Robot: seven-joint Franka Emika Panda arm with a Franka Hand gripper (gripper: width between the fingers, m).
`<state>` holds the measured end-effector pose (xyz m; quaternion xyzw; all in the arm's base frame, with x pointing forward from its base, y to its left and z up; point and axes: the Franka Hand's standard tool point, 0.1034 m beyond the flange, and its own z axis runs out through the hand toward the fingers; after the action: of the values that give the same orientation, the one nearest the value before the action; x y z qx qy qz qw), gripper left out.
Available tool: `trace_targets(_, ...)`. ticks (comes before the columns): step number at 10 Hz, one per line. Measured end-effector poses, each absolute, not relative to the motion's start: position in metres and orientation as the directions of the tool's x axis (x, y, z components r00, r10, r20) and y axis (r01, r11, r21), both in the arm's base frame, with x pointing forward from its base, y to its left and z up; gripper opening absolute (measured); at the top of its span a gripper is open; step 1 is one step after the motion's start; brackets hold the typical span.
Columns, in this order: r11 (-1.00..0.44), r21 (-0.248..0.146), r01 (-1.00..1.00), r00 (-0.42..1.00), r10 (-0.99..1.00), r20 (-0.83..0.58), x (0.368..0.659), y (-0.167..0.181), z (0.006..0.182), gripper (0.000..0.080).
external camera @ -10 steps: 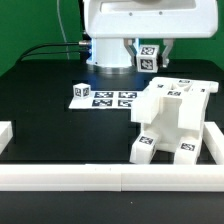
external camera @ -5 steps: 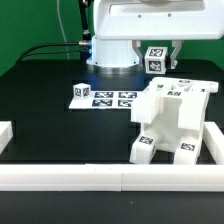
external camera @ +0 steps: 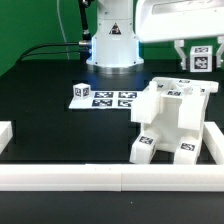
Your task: Assemble chair
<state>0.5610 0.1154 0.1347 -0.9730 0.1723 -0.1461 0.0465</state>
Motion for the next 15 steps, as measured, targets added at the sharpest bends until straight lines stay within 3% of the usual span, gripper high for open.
trace_targets(15, -0.956, -0.102, -0.274, 0.900, -0.293, 0.322, 0.563, 0.108, 0.112, 0.0282)
